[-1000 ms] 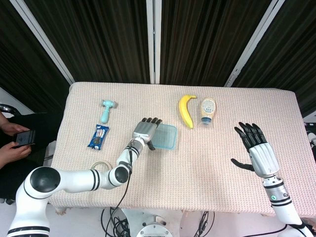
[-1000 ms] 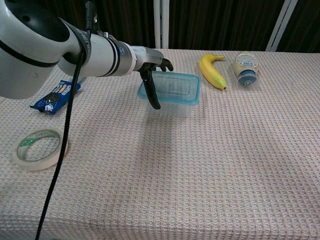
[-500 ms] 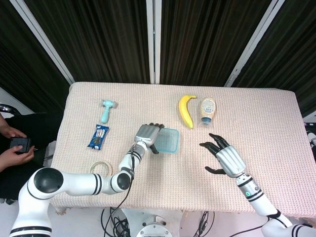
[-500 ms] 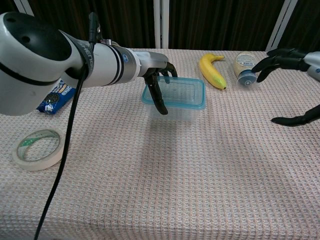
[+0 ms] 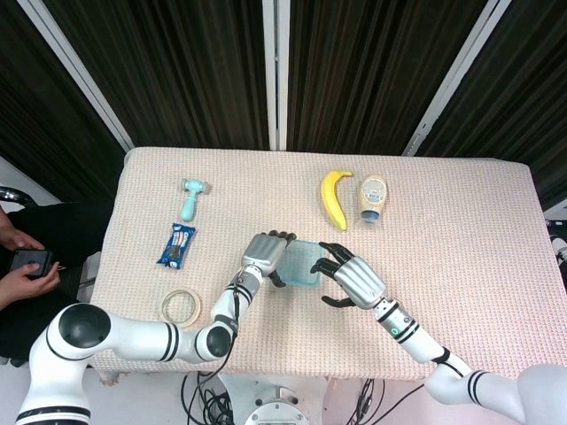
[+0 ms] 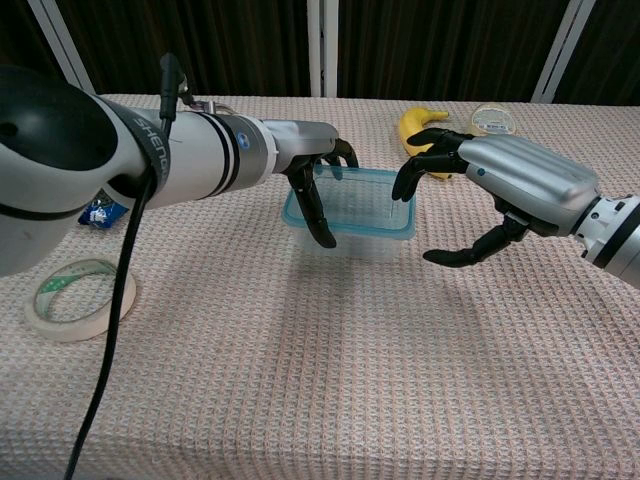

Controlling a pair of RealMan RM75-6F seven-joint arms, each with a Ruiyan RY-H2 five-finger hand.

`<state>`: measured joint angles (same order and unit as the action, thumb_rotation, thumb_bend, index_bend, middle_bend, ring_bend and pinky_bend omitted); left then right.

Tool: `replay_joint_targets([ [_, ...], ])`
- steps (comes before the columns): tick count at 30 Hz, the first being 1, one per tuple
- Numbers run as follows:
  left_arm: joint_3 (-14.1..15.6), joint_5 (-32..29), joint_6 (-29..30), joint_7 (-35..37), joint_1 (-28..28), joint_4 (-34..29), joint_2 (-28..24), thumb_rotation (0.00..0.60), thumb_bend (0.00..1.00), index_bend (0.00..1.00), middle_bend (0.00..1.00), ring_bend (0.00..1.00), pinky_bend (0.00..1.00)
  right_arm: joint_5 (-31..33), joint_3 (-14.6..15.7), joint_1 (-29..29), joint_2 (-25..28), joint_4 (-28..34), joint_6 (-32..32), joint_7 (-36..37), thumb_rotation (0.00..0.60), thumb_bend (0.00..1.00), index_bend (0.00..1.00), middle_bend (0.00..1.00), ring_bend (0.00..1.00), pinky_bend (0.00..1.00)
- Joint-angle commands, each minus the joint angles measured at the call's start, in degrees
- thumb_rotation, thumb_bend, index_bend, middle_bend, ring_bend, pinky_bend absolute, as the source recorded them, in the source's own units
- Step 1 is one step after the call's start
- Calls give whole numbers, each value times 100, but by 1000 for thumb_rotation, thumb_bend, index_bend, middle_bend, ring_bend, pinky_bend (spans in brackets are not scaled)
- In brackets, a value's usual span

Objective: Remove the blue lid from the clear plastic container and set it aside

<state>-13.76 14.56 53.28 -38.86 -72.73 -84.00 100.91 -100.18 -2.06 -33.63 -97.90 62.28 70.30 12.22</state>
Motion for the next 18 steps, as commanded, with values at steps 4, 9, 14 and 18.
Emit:
replay_joint_targets([
  [4,-8,0,-11,-16,19,7,0,600,65,278,325,210,251,-13,16,-144,-176,-250,10,-8,600,149,380,348,82,155],
  [9,-6,-1,-29,-39,29,22,12,600,74,278,325,209,250,-23,39,-215,-233,-386,73,26,600,152,404,352,82,155],
  [14,-10,6,-44,-56,32,70,43,600,100,276,324,209,250,29,40,-268,-281,-448,64,-96,600,162,408,353,82,155],
  [18,-10,16,-38,-75,35,99,58,600,122,275,324,209,249,77,33,-298,-305,-486,48,-258,600,163,408,353,82,155],
])
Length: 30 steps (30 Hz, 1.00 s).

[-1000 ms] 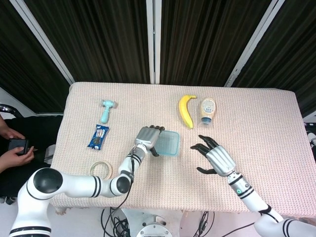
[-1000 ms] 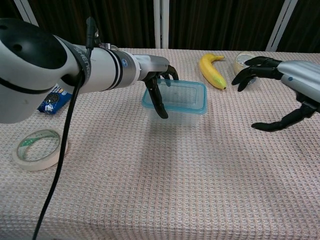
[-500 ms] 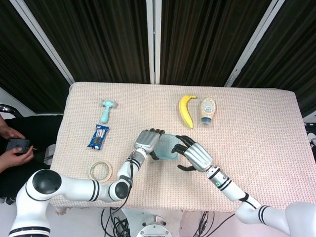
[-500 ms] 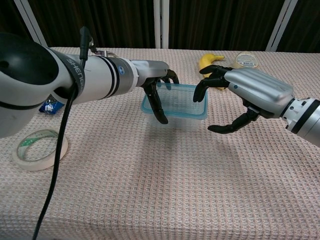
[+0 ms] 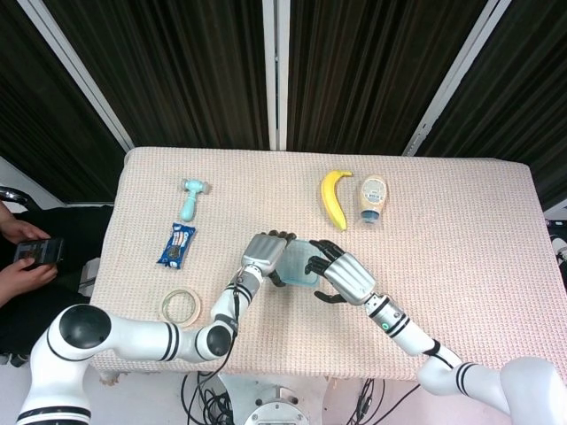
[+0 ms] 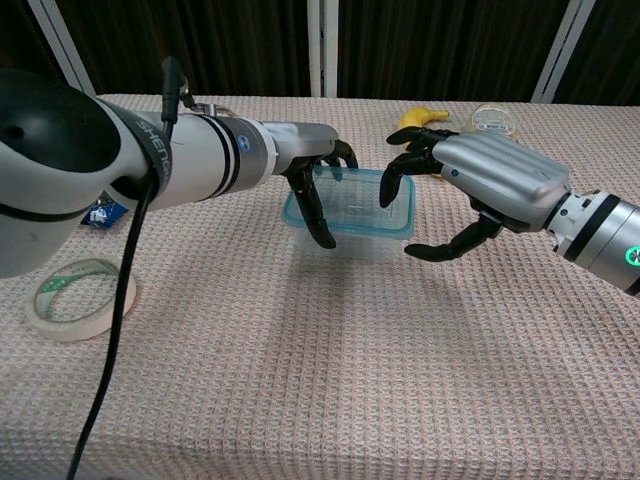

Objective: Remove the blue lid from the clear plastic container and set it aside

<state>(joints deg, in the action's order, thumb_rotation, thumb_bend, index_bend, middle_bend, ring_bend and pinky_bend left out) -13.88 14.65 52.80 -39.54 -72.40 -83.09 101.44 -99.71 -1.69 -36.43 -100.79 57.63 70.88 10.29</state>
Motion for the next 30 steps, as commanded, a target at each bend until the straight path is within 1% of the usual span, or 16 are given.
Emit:
replay_joint_targets([
  [1,7,15,20,-15,4,18,12,600,122,275,324,209,249,46,-5,-29,-18,-24,-22,-92,600,164,408,353,82,155],
  [21,-5,51,54,-97,52,24,50,600,123,273,324,209,249,164,11,-178,-79,-62,-21,-287,600,164,413,358,82,155],
  [30,3,91,87,-133,68,101,119,600,122,274,324,209,248,148,2,-217,-119,-122,123,-222,600,218,430,375,102,171],
])
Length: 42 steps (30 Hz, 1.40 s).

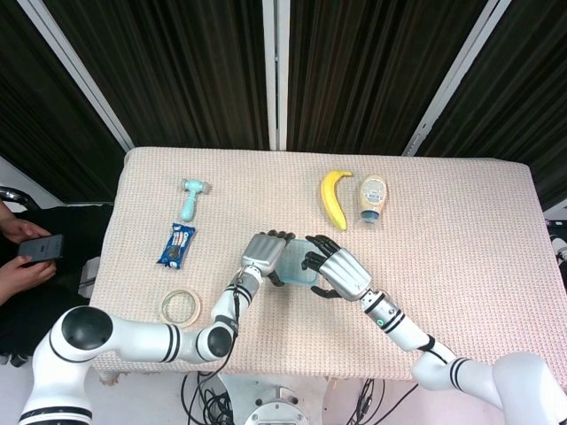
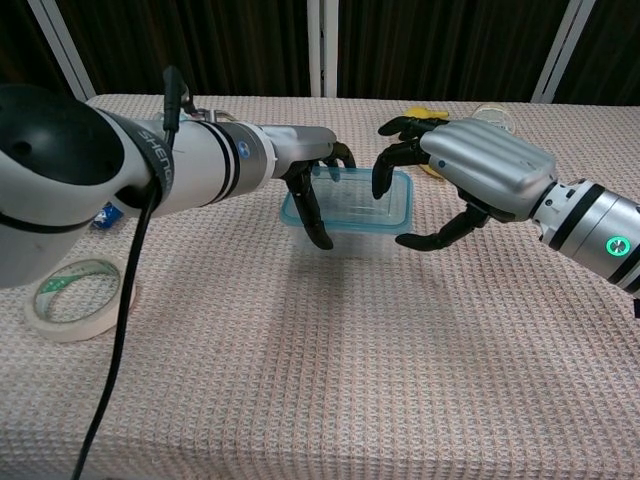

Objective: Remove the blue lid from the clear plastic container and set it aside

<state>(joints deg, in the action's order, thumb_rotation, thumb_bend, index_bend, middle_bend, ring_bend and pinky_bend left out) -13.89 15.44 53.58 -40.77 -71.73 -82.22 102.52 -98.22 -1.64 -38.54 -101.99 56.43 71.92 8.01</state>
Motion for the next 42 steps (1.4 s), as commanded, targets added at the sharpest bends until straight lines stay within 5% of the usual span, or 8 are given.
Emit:
replay_joint_targets([
  [1,5,21,13,-15,3,23,20,600,123,274,324,209,248,0,-5,-7,3,-1,31,2,600,220,431,376,102,173],
  [16,-1,139,44,-100,36,159,156,600,123,274,324,209,244,21,-36,10,-5,3,277,94,600,249,450,389,130,206],
  [35,-38,316,-150,190,193,-320,-183,600,123,168,274,200,236,-165,-20,-19,-591,-1092,887,261,600,423,573,461,250,357],
  [42,-17,427,-170,291,212,-452,-252,600,124,58,156,64,146,-178,5,-94,-731,-1241,878,348,600,450,624,474,266,362],
])
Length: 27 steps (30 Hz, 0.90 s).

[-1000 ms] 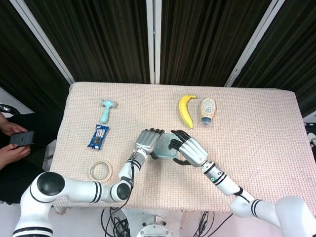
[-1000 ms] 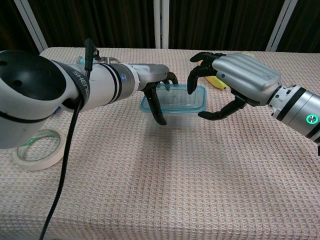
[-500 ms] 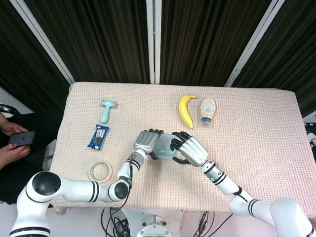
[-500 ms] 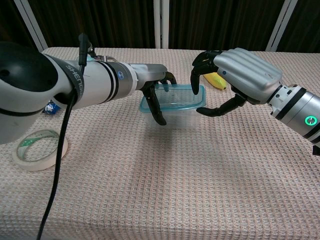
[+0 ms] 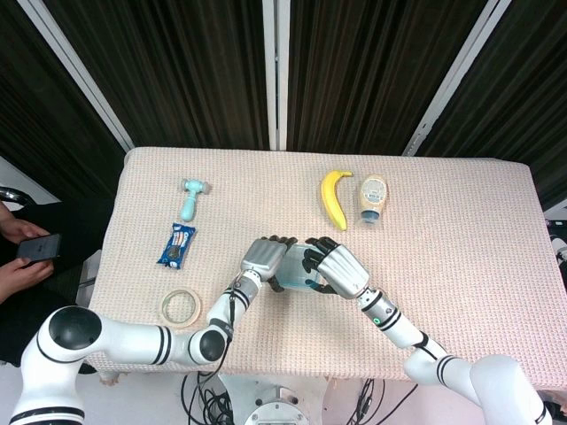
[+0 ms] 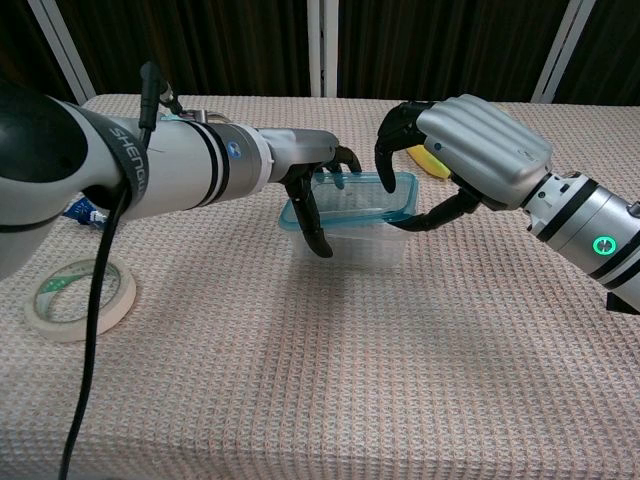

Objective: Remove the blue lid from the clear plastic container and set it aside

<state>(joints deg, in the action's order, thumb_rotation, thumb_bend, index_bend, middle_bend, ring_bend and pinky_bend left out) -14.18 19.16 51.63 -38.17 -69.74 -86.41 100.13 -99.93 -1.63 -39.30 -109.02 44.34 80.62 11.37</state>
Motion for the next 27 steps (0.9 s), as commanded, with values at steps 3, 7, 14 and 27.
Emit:
replay_joint_targets([
  [3,37,145,80,84,49,-104,-42,600,125,39,115,20,99,4,6,-34,-97,-109,32,90,600,456,681,485,274,363],
  [7,77,213,130,113,83,-179,-97,600,125,25,80,0,81,6,1,-36,-190,-250,119,141,600,467,766,510,292,367],
  [14,192,513,409,75,161,-341,-163,600,124,10,51,0,63,24,-9,-21,-351,-526,283,236,600,500,843,551,324,374],
  [27,412,1254,1198,128,671,-606,-566,600,125,0,29,0,45,100,-46,-28,133,-273,279,-287,600,522,855,558,329,376],
])
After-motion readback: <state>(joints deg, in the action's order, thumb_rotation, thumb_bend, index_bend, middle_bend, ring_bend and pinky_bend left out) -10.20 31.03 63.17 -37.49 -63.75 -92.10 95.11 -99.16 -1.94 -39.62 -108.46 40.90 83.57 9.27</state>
